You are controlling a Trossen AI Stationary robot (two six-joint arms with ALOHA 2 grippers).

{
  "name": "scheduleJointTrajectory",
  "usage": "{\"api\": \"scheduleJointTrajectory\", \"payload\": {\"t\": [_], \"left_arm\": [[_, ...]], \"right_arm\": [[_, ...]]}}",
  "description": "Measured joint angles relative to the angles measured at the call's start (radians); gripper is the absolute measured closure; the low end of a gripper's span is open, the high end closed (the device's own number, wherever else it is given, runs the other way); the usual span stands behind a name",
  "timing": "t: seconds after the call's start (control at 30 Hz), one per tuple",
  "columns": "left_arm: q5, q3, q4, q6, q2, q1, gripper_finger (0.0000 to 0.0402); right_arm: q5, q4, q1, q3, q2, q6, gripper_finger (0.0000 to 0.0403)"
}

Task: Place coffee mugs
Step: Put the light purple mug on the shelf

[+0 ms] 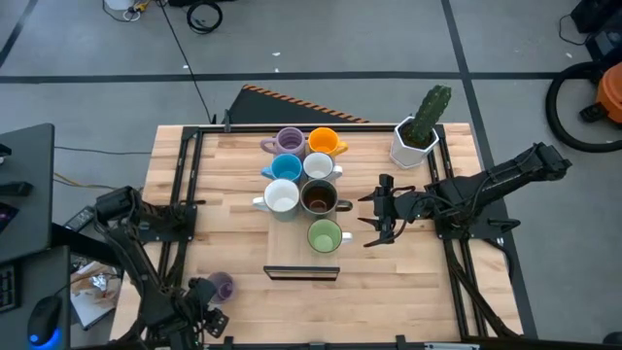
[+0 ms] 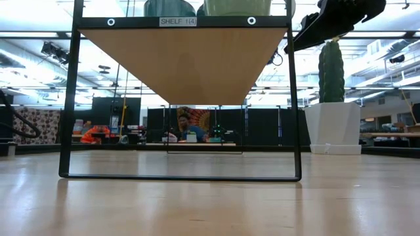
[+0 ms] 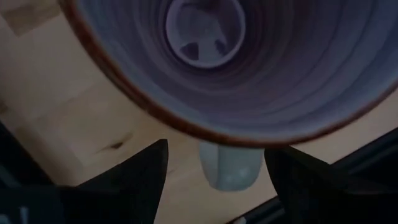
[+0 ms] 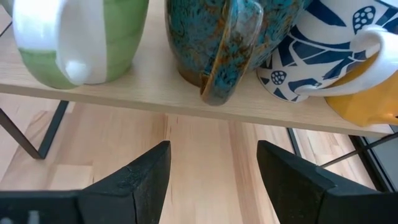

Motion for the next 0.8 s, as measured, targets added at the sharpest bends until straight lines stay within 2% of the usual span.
{"api": "scheduleJointTrajectory", "payload": {"t": [0.2, 0.57, 0.67, 0.8], "left_arm": [[-0.051, -0.014, -0.006, -0.007, 0.001, 0.009, 0.013], [-0.066, -0.029, -0.012, 0.016, 0.001, 0.055, 0.0132], [-0.048, -0.029, -0.013, 0.037, 0.001, 0.056, 0.015], [-0.031, -0.029, -0.036, 0.047, 0.001, 0.055, 0.0196]], "right_arm": [[0.0, 0.006, 0.0, 0.0, 0.0, 0.0, 0.0158], [-0.007, 0.006, 0.0, 0.0, 0.0, 0.008, 0.0158], [-0.007, 0.006, 0.0, 0.0, 0.0, 0.022, 0.0158], [-0.007, 0.006, 0.0, 0.0, 0.0, 0.041, 0.0158]]}}
